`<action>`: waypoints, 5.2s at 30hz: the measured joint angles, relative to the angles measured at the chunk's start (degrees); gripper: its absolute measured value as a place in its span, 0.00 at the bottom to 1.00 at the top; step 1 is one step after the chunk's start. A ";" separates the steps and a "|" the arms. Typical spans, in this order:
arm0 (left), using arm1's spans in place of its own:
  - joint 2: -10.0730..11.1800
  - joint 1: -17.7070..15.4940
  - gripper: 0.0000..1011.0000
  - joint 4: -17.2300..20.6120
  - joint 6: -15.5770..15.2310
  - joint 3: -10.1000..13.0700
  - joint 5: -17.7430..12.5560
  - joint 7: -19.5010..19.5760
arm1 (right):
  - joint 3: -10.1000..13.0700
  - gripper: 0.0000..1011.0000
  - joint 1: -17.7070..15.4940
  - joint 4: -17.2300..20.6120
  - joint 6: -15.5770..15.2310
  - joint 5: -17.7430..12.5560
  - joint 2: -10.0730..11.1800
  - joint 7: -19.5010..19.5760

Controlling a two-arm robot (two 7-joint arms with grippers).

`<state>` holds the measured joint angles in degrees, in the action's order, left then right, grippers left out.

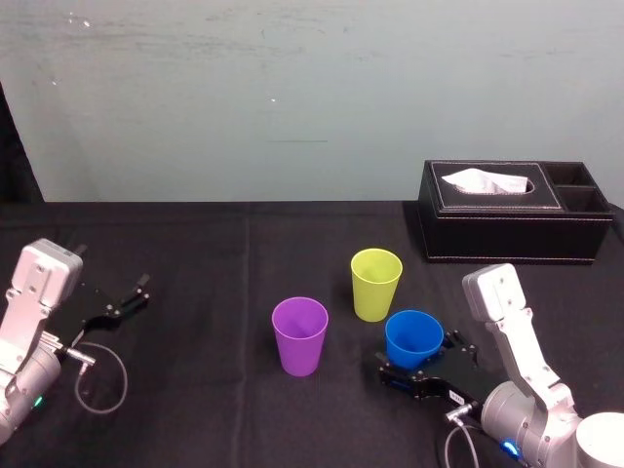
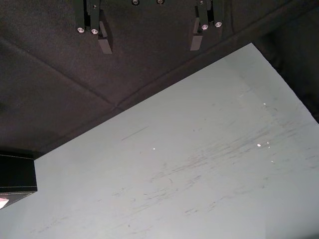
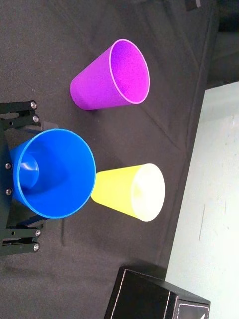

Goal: Stack the three plastic cups sequentially using one hand.

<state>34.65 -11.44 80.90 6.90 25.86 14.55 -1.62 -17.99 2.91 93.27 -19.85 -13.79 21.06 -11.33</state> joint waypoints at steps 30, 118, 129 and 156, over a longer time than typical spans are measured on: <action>0.00 0.00 0.99 0.00 0.00 0.00 0.00 0.00 | -0.18 0.75 -0.07 0.24 -0.12 -0.08 0.21 0.30; 0.00 0.00 0.99 0.00 0.00 0.00 0.00 0.00 | -1.60 0.72 22.58 -15.22 -3.62 4.53 -8.00 -5.28; 0.00 0.00 0.99 0.00 0.00 0.00 0.00 0.00 | -1.60 0.72 22.62 -15.92 -3.61 5.18 -8.35 -5.43; 0.00 0.00 0.99 0.00 0.00 0.00 0.00 0.00 | -1.32 0.92 22.21 -15.99 -4.02 5.35 -8.39 -5.74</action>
<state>34.65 -11.43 80.90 6.90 25.86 14.55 -1.62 -19.31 25.12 77.28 -23.87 -8.44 12.67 -17.07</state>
